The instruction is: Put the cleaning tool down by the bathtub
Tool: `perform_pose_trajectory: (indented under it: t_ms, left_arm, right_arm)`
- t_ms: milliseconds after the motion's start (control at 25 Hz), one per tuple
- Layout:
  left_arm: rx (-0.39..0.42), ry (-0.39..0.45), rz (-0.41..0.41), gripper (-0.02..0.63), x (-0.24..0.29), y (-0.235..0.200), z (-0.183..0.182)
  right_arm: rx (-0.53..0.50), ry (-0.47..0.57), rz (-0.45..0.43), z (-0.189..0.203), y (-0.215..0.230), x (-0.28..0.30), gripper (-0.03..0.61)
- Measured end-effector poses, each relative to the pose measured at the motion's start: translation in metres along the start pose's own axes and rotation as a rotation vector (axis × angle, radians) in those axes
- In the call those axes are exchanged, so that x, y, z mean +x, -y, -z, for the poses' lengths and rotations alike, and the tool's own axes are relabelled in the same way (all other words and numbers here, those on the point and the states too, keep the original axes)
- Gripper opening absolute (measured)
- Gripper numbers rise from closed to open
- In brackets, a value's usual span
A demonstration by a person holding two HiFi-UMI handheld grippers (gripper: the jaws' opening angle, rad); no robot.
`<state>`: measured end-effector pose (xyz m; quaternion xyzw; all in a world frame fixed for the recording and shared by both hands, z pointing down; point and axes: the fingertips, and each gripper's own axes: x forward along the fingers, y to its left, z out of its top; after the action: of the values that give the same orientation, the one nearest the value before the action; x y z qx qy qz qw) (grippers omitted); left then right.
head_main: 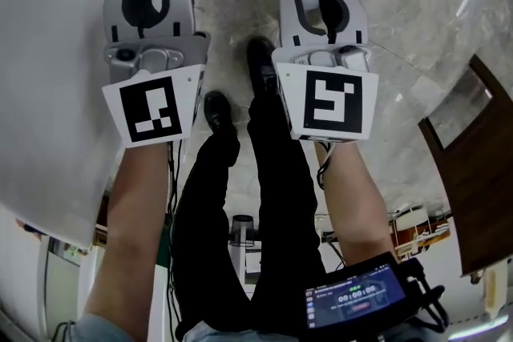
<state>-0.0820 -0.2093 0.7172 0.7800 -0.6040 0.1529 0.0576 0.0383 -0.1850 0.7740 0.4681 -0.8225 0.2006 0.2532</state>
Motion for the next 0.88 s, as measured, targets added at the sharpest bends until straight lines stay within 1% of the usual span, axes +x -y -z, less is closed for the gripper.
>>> perform_pose_trajectory:
  t_ms: [480,600,720,880]
  left_arm:
    - [-0.006,-0.008,0.009,0.014,0.006,0.001,0.041]
    - [-0.005,-0.013,0.012,0.014,0.008,0.002,0.051]
    - [-0.007,-0.017,0.012,0.014,0.009,0.0,0.061]
    - [-0.01,-0.02,0.012,0.014,0.011,-0.006,0.07]
  right_arm:
    - [-0.013,-0.012,-0.038,0.038,-0.017,0.035,0.106]
    - [0.004,-0.045,-0.034,0.05,-0.018,0.042,0.106]
    - [-0.002,-0.053,-0.042,0.061,-0.021,0.051,0.106]
    - [0.002,-0.09,-0.051,0.072,-0.026,0.063,0.106]
